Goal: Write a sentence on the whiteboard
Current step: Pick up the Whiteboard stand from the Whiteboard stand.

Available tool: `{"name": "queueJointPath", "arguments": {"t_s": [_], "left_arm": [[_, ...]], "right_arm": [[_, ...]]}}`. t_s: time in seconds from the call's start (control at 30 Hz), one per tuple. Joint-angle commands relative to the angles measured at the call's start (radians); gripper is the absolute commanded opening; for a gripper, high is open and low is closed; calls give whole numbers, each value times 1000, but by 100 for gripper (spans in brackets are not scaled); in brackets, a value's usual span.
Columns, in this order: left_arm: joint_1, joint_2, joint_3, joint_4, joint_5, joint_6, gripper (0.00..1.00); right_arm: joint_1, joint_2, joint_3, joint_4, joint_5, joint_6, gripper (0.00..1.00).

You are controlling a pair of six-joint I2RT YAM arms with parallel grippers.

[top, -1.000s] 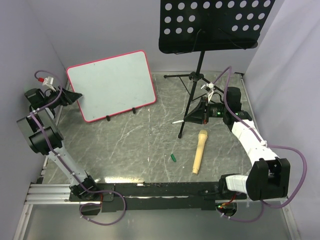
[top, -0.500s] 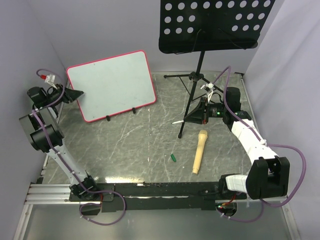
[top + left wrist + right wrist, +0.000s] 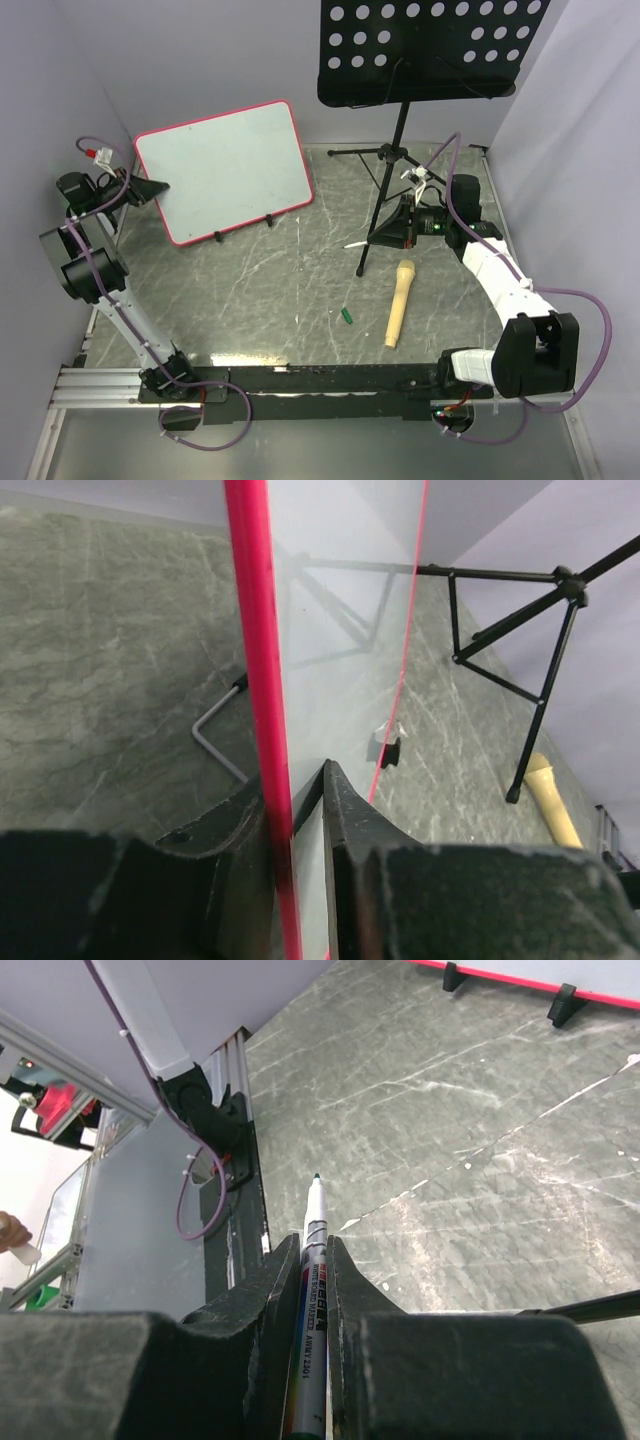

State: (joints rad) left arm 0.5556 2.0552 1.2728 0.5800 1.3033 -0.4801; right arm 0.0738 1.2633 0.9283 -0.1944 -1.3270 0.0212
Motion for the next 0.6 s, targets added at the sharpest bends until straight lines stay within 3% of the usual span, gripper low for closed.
{"name": "queueJointPath", "arguments": {"t_s": [0.0,0.13,0.23,0.57], "left_arm": [[-5,-21,-25,385,17,-136,1],[3,-4,-39,730,30,-453,1],[6,2,-32,918,11,-592,1],[7,-38,-40,1057,-44,-649,1]], "right_arm": [[-5,11,20,6,-9,-44,0],[-6,10,23,0,-9,-50,0],[-5,8,21,1,-12,-50,0],[-5,2,20,6,-15,-44,0]]}}
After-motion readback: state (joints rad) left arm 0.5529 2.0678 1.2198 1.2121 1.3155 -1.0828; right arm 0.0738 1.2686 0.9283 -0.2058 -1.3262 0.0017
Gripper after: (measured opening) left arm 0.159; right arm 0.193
